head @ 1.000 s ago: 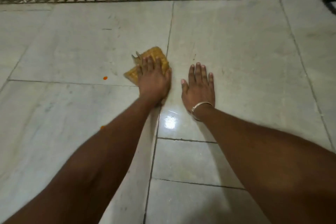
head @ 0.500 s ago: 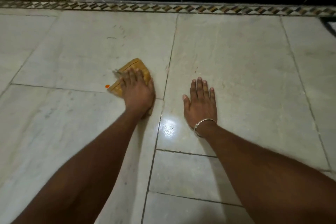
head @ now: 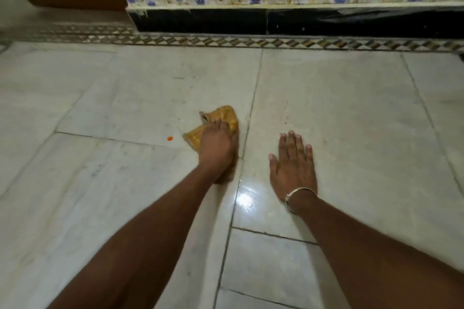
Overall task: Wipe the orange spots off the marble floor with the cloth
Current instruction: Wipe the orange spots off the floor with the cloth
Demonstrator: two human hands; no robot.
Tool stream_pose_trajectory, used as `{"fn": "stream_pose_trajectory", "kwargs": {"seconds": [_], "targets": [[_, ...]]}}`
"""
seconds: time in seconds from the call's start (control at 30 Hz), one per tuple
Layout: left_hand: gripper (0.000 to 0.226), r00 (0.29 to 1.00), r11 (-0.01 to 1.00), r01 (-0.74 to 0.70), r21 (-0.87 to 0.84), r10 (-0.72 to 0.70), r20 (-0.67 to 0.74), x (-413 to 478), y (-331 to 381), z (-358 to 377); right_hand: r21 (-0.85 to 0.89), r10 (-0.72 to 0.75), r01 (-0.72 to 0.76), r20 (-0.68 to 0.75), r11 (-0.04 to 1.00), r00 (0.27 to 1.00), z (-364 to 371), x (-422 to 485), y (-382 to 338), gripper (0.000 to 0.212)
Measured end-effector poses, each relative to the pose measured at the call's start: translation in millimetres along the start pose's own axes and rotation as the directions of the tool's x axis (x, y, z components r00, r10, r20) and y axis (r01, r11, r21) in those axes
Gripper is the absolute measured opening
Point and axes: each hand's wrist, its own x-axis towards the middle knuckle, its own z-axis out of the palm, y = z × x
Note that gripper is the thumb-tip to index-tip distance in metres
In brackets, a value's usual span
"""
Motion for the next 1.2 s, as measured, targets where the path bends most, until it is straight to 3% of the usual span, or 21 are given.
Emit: {"fn": "stream_pose_trajectory", "kwargs": {"seconds": [0.1, 0.17, 0.3, 0.4, 0.5, 0.57, 0.6, 0.67, 0.73, 0.8, 0.83, 0.9, 0.97, 1.03, 1.13, 1.2], "targets": [[0.040, 0.981, 0.875, 0.157, -0.457, -0.190, -0.027, 7, 0, -53, 0.025, 0.031, -0.031, -0.001, 0.999, 1.000, -6, 2, -9, 0.078], [0.036, 0.971, 0.799, 0.139, -0.585, -0.225, -0.076, 16, 1, -94, 0.065, 0.032, -0.029, -0.040, 0.997, 0.999, -16, 10, -28, 0.081], [0.026, 0.948, 0.904, 0.032, -0.426, -0.163, -0.275, 15, -1, -142, 0.183, -0.094, 0.107, -0.079, 0.977, 0.992, -38, 33, -90, 0.069], [0.028, 0.961, 0.981, 0.016, -0.196, -0.070, -0.269, 3, -17, -128, 0.255, -0.051, 0.050, 0.000, 0.966, 0.999, -36, 47, -122, 0.064], [0.047, 0.927, 0.935, 0.224, -0.275, -0.292, -0.236, -4, -60, -110, 0.295, -0.057, 0.009, 0.155, 0.956, 0.986, -17, 41, -125, 0.066], [0.047, 0.858, 0.896, 0.323, -0.305, -0.413, -0.305, -5, -92, -104, 0.216, -0.133, 0.091, 0.191, 0.972, 0.973, 3, 27, -118, 0.068], [0.047, 0.856, 0.898, 0.338, -0.281, -0.418, -0.304, -6, -101, -100, 0.144, -0.175, 0.153, 0.160, 0.978, 0.971, 10, 20, -115, 0.069], [0.048, 0.922, 0.937, 0.305, -0.171, -0.335, -0.193, -10, -102, -86, 0.056, -0.210, 0.206, 0.079, 0.977, 0.974, 19, 13, -113, 0.071], [0.058, 0.970, 0.966, 0.245, 0.089, -0.244, -0.019, -18, -89, -66, 0.048, -0.191, 0.190, 0.025, 0.981, 0.981, 22, 12, -115, 0.074], [0.054, 0.988, 0.973, 0.157, 0.172, -0.154, -0.026, -21, -81, -53, 0.054, -0.189, 0.187, 0.029, 0.981, 0.982, 23, 12, -116, 0.074], [0.042, 0.987, 0.987, 0.140, 0.083, -0.132, -0.096, -19, -78, -56, 0.053, -0.197, 0.196, 0.028, 0.979, 0.980, 23, 11, -116, 0.073], [0.028, 0.946, 0.953, 0.202, -0.227, -0.250, -0.206, -9, -75, -74, 0.042, -0.206, 0.205, 0.033, 0.978, 0.978, 22, 11, -115, 0.071], [0.026, 0.887, 0.809, 0.244, -0.534, -0.409, -0.215, 2, -79, -99, 0.046, -0.205, 0.203, 0.034, 0.978, 0.978, 22, 11, -115, 0.071], [0.023, 0.854, 0.640, 0.217, -0.737, -0.490, -0.174, 9, -86, -118, 0.044, -0.204, 0.203, 0.030, 0.978, 0.978, 23, 12, -116, 0.072], [0.022, 0.837, 0.477, 0.299, -0.826, -0.547, -0.013, 9, -113, -118, 0.049, -0.200, 0.198, 0.026, 0.979, 0.980, 23, 12, -115, 0.072], [0.031, 0.771, 0.451, 0.430, -0.782, -0.634, 0.059, 1, -138, -110, 0.059, -0.202, 0.200, 0.021, 0.978, 0.979, 22, 12, -116, 0.072]]}}
